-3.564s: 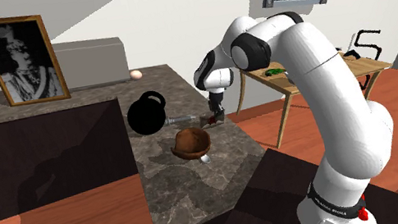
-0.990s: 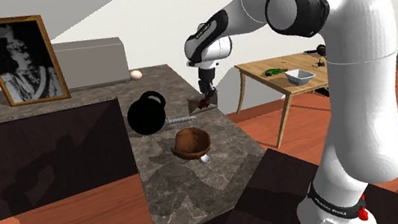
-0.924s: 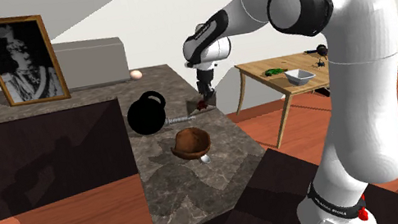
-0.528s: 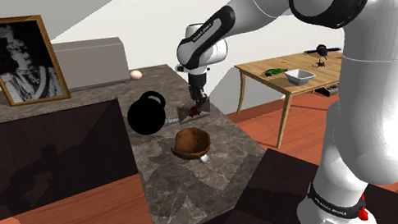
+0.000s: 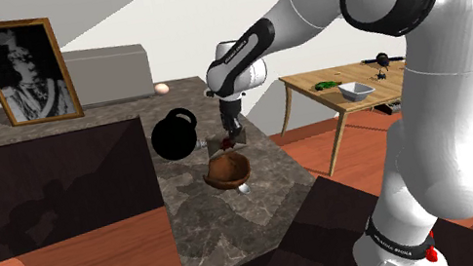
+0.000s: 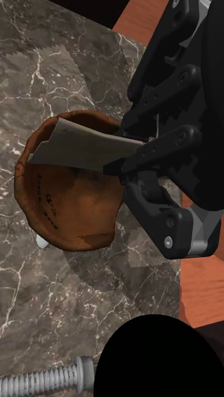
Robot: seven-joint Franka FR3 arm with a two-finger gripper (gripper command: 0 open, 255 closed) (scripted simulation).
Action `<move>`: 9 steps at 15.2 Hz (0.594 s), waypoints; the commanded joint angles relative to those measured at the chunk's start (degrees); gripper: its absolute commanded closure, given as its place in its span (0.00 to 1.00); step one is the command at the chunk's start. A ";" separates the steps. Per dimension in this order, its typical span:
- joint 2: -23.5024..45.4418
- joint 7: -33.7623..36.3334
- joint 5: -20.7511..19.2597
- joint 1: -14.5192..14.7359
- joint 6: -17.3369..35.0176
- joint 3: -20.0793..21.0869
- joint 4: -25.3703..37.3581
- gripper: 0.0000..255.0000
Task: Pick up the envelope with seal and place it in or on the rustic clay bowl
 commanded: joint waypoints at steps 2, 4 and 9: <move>1.59 -0.98 1.33 -0.34 1.95 0.40 -0.60 1.00; 2.76 -1.67 2.31 -0.61 3.23 0.75 -0.90 1.00; 5.81 -3.49 4.87 -1.42 6.35 1.84 -1.44 1.00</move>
